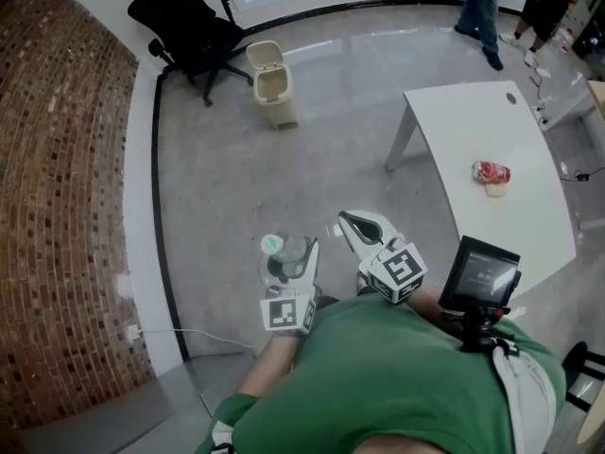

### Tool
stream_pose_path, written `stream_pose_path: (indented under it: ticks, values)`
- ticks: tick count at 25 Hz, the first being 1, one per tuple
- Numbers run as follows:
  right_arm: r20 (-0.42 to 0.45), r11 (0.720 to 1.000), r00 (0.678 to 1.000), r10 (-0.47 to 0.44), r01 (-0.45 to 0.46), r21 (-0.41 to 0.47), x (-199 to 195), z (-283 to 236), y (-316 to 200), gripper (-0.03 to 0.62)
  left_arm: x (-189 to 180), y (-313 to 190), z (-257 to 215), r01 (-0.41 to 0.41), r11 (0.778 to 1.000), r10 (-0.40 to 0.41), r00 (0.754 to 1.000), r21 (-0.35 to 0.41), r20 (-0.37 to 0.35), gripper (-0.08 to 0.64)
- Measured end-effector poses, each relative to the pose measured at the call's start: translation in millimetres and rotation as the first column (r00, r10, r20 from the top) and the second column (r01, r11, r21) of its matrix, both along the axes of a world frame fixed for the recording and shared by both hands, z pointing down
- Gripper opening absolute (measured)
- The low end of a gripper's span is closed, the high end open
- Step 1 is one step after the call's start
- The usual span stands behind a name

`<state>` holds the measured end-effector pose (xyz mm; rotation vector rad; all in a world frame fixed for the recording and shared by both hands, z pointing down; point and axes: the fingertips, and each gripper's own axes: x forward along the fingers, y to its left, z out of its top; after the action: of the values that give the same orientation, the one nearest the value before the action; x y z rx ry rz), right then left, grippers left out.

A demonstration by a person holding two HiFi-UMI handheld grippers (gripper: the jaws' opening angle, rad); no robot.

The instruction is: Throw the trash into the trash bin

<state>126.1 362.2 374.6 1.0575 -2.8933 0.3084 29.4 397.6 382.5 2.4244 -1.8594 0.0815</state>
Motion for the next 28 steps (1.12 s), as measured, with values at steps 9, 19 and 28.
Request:
stream_pose_path:
  ticks: [9,19,28]
  values:
    - [-0.016,0.997,0.997,0.073,-0.073,0.027,-86,-14,-40,0.003,-82,-50,-10,-0.099,0.995,0.1,0.995,0.018,-0.02,0.331]
    - [-0.026,0.988,0.988,0.155,-0.155,0.015,-159,-10,-49,0.003,-147,-69,-7,-0.195,0.981,0.195,0.981,0.026,-0.009,0.331]
    - [-0.046,0.982,0.981,0.186,-0.185,0.022,-165,-16,-71,0.003,-145,-85,-20,-0.247,0.966,0.24,0.966,0.079,0.093,0.331]
